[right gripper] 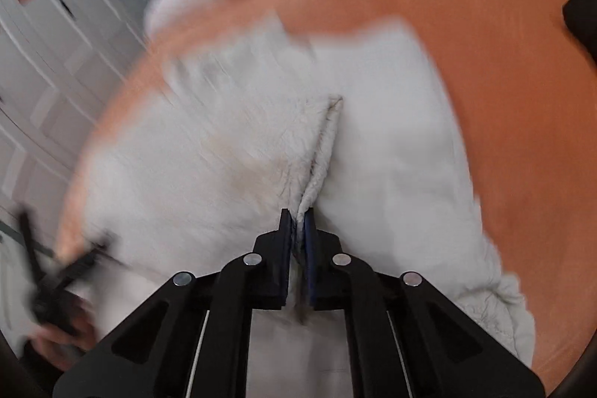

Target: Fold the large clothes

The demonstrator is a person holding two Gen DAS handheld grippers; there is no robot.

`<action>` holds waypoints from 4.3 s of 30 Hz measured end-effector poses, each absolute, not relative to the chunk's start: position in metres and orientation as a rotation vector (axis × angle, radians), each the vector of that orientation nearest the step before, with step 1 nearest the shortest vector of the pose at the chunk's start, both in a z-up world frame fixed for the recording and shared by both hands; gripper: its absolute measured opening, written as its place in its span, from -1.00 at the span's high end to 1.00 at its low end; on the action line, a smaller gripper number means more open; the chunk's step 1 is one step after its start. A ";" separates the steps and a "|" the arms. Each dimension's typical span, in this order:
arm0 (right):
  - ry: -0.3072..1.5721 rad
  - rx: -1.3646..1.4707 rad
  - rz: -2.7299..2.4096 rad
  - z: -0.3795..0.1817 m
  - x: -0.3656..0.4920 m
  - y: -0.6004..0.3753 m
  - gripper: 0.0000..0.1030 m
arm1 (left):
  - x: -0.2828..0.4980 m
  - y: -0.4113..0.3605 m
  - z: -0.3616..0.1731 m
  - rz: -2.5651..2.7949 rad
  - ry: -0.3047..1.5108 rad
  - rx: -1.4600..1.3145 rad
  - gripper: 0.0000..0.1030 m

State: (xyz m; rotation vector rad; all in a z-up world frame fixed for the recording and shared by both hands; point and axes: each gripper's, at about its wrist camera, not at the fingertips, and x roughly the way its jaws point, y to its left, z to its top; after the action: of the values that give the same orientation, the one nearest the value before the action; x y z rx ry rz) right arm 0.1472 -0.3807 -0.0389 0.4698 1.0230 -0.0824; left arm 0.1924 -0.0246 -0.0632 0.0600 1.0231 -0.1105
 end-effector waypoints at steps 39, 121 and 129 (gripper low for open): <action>1.157 0.540 -0.155 0.011 -0.177 -0.379 -0.22 | -0.041 0.137 -0.019 -0.130 1.241 -0.062 -0.58; 0.823 0.202 -0.209 -0.014 0.184 -0.375 0.37 | 0.237 -0.014 -0.033 -0.097 0.877 0.020 -0.47; 0.842 0.280 -0.204 -0.046 0.201 -0.388 0.36 | 0.257 -0.026 -0.061 -0.082 0.886 0.021 -0.61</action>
State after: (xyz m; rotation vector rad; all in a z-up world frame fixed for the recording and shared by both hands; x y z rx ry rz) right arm 0.2010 -0.3879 -0.0461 0.2796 0.8423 -0.2044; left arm 0.2567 -0.0258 -0.0606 0.0207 0.8861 -0.0823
